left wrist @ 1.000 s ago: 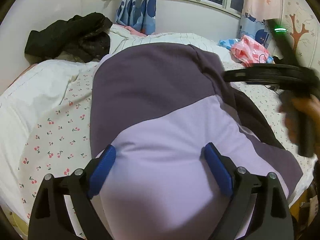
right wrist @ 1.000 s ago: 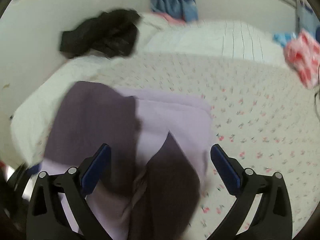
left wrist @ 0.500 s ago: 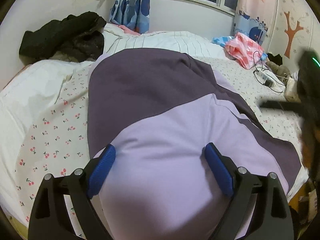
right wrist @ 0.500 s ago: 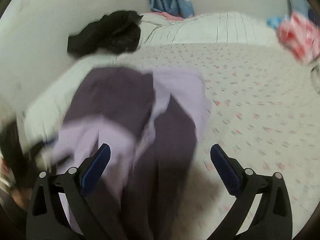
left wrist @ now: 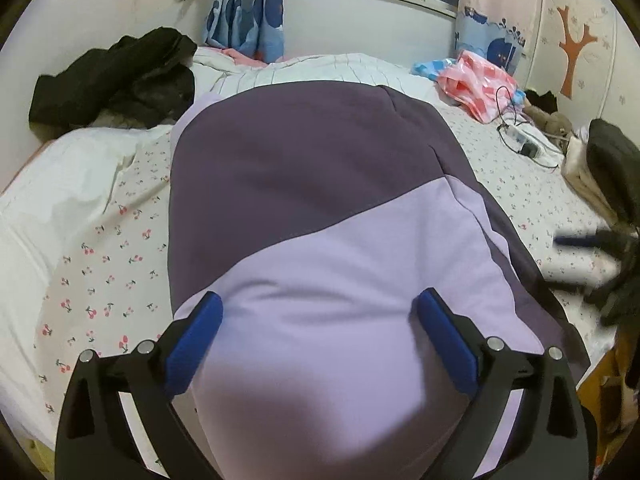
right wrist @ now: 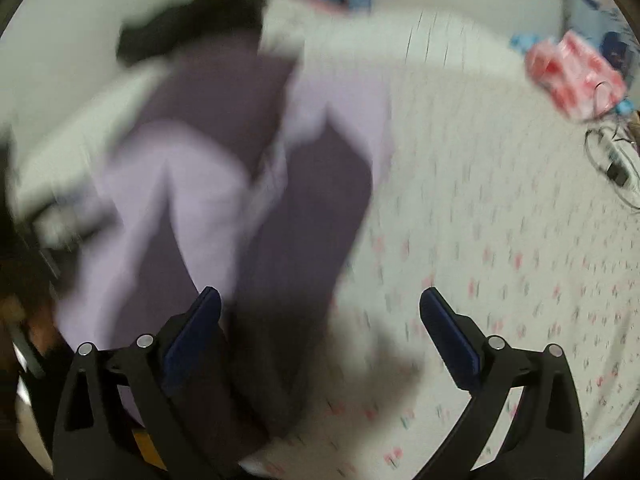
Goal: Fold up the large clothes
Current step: 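Lower the folded jacket onto the bed and open both grippers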
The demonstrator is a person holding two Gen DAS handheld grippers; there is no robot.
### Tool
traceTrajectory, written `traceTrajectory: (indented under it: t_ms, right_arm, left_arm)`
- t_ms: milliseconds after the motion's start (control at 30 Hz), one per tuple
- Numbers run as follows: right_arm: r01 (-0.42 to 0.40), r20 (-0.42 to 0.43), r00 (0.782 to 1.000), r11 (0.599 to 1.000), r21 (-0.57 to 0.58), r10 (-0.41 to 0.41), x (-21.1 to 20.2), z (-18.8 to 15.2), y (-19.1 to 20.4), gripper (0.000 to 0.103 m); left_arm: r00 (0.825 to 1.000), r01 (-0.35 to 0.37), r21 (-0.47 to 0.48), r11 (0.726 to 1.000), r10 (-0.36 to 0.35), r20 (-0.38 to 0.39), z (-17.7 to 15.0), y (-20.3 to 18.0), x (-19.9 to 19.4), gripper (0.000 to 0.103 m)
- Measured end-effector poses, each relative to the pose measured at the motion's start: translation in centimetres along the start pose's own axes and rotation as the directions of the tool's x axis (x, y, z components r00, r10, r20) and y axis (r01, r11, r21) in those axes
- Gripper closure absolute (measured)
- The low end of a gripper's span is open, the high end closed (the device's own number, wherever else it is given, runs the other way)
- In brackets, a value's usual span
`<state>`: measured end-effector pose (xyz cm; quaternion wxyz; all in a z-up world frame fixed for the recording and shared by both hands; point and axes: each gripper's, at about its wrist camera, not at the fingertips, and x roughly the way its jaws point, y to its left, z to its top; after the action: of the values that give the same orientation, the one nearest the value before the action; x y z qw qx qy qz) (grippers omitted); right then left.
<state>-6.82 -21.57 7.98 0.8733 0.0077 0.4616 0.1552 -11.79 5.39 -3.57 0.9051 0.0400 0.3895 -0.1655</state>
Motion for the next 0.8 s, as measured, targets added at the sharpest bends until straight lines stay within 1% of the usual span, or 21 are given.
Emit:
traceTrajectory:
  t_ms: [33, 67, 100, 133, 167, 200, 233, 267, 300, 333, 400, 433, 467, 500, 533, 567, 600, 633, 667, 733, 800]
  right_arm:
    - [-0.002, 0.067, 0.998, 1.000, 0.013, 0.001, -0.6, 1.6, 0.5, 0.007]
    - [-0.002, 0.111, 0.994, 1.000, 0.018, 0.000, -0.7, 2.7, 0.8, 0.007]
    - [-0.017, 0.128, 0.992, 1.000, 0.026, 0.014, 0.1, 3.8, 1.2, 0.007]
    - [-0.024, 0.109, 0.994, 0.999, 0.042, 0.019, 1.6, 4.4, 1.1, 0.007]
    - [0.015, 0.032, 0.999, 0.998, 0.065, -0.017, 4.7, 4.6, 0.9, 0.007]
    - [0.012, -0.026, 1.000, 0.998, 0.068, -0.011, 7.4, 4.1, 0.8, 0.007]
    - [-0.049, -0.068, 0.996, 0.995, 0.082, 0.055, 10.0, 3.1, 0.6, 0.007]
    - [-0.116, -0.076, 0.989, 0.982, 0.150, 0.128, 11.3, 2.4, -0.3, 0.007]
    - [-0.146, -0.084, 0.983, 0.970, 0.192, 0.165, 11.5, 2.2, -1.0, 0.007]
    - [-0.133, -0.095, 0.984, 0.973, 0.188, 0.153, 11.0, 2.5, -1.0, 0.007]
    - [-0.050, -0.101, 0.993, 0.991, 0.125, 0.063, 8.3, 3.4, 0.2, 0.007]
    - [-0.028, -0.088, 0.995, 0.994, 0.108, 0.037, 7.0, 3.5, 0.6, 0.007]
    - [-0.039, -0.043, 0.998, 0.995, 0.094, 0.043, 4.7, 3.4, 1.2, 0.007]
    - [-0.063, -0.007, 0.998, 0.994, 0.086, 0.064, 3.5, 3.5, 1.2, 0.007]
    - [-0.080, 0.033, 0.996, 0.995, 0.068, 0.078, 1.4, 2.7, 1.8, 0.007]
    - [-0.073, 0.043, 0.997, 0.996, 0.048, 0.071, 0.4, 1.9, 2.5, 0.007]
    - [-0.054, 0.018, 0.998, 0.998, 0.018, 0.053, 0.4, 0.9, 3.2, 0.007]
    - [-0.033, -0.011, 0.999, 0.999, -0.005, 0.033, 0.2, -1.0, 3.4, 0.007]
    - [-0.019, -0.034, 0.999, 1.000, -0.016, 0.018, 0.9, -2.1, 3.4, 0.007]
    - [-0.037, -0.053, 0.998, 0.999, 0.035, 0.039, 2.1, -3.3, 2.9, 0.007]
    - [-0.052, -0.046, 0.997, 0.996, 0.069, 0.056, 1.0, -3.5, 2.3, 0.007]
  left_arm:
    - [1.000, -0.002, 0.000, 1.000, 0.002, 0.004, -0.1, 0.0, 0.0, 0.009]
    - [1.000, -0.006, 0.000, 1.000, 0.006, 0.009, -0.2, -0.1, 0.0, 0.009]
    - [1.000, -0.009, 0.001, 1.000, 0.009, 0.011, -0.2, -0.2, 0.0, 0.009]
    - [1.000, -0.011, 0.000, 1.000, 0.011, 0.013, -0.3, -0.2, 0.0, 0.009]
    - [1.000, -0.011, -0.004, 1.000, 0.011, 0.014, -0.3, -0.2, 0.0, 0.009]
    - [1.000, -0.015, -0.002, 1.000, 0.015, 0.012, -0.2, -0.1, 0.1, 0.010]
    - [1.000, -0.026, 0.011, 1.000, 0.026, 0.008, -0.3, -0.3, 0.2, 0.010]
    - [0.999, -0.045, 0.032, 0.998, 0.045, 0.002, -0.5, -0.7, 0.4, 0.010]
    - [0.998, -0.059, 0.045, 0.997, 0.059, 0.005, -0.6, -1.1, 0.5, 0.010]
    - [0.998, -0.060, 0.042, 0.997, 0.060, 0.007, -0.5, -1.1, 0.3, 0.010]
    - [0.998, -0.061, 0.014, 0.998, 0.061, 0.000, -0.3, -0.7, 0.1, 0.008]
    - [0.998, -0.062, -0.008, 0.998, 0.062, -0.001, -0.2, -0.4, -0.1, 0.008]
    - [0.998, -0.062, -0.029, 0.998, 0.062, -0.002, -0.1, -0.1, -0.4, 0.008]
    - [0.998, -0.063, -0.056, 0.996, 0.063, -0.005, -0.2, 0.1, -0.7, 0.008]
    - [0.998, -0.069, -0.070, 0.995, 0.069, -0.005, -0.3, 0.2, -1.1, 0.008]
    - [0.997, -0.077, -0.078, 0.994, 0.077, 0.000, -0.4, 0.1, -1.5, 0.008]
    - [0.996, -0.088, -0.082, 0.993, 0.089, 0.008, -0.6, -0.1, -1.9, 0.008]
    - [0.995, -0.099, -0.080, 0.992, 0.101, 0.017, -0.9, -0.4, -2.5, 0.008]
    - [0.995, -0.101, -0.076, 0.992, 0.103, 0.018, -1.1, -0.7, -2.8, 0.007]
    - [0.993, -0.117, -0.043, 0.992, 0.118, 0.009, -1.7, -1.8, -3.7, 0.007]
    - [0.989, -0.147, 0.008, 0.989, 0.147, 0.034, -2.3, -3.2, -5.2, 0.007]
